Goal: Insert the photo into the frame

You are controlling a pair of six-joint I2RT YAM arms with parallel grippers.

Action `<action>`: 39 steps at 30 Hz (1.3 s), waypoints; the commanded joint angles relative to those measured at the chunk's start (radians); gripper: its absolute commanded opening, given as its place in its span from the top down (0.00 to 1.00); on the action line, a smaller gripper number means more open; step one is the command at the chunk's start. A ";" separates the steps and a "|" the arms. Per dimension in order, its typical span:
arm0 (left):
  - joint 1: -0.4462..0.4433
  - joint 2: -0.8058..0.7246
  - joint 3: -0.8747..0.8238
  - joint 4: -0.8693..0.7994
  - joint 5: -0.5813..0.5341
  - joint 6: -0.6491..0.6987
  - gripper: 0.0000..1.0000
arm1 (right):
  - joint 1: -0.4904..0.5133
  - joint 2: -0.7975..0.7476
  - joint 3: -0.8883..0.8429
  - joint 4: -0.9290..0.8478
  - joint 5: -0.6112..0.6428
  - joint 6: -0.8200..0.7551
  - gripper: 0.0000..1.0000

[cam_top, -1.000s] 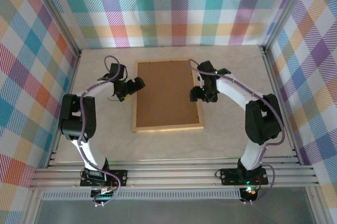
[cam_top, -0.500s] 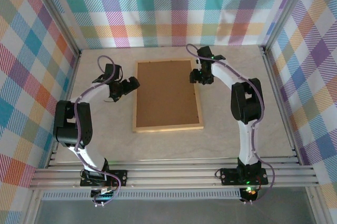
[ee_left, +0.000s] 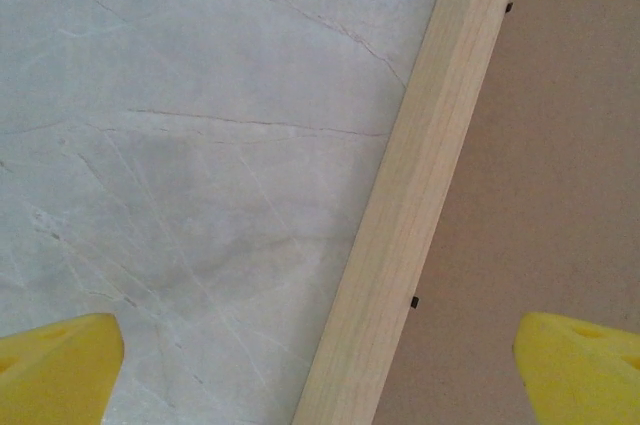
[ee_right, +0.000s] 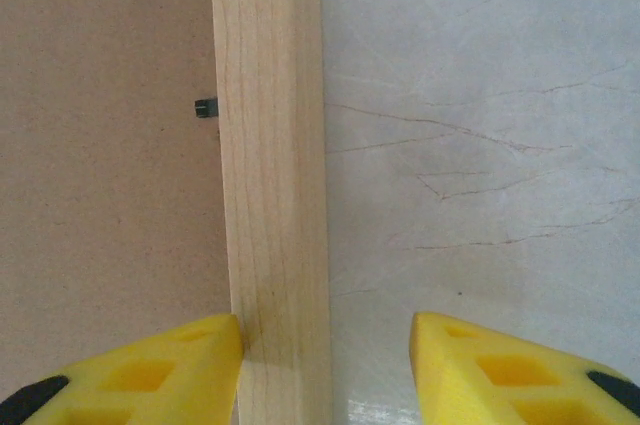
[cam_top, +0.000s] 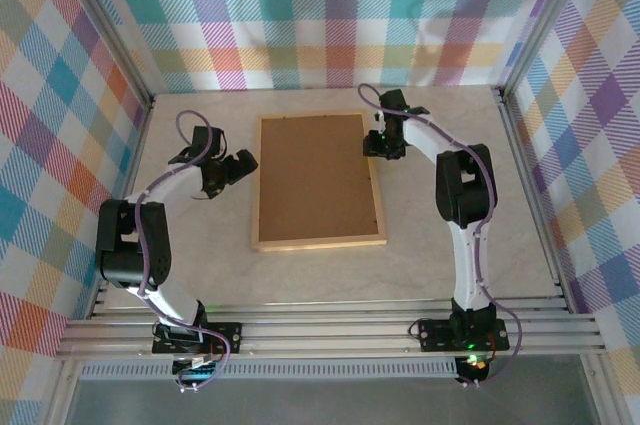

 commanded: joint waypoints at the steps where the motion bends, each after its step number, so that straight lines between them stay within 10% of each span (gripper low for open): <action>1: 0.016 -0.029 -0.021 -0.003 -0.022 -0.014 0.00 | 0.009 -0.005 -0.022 0.005 -0.071 0.018 0.50; 18: 0.025 0.001 -0.006 0.002 -0.007 -0.009 0.01 | 0.013 -0.080 -0.183 0.004 -0.057 -0.025 0.82; 39: 0.027 0.313 0.356 -0.189 0.159 0.237 0.28 | 0.012 -0.235 -0.375 0.004 -0.048 -0.104 0.81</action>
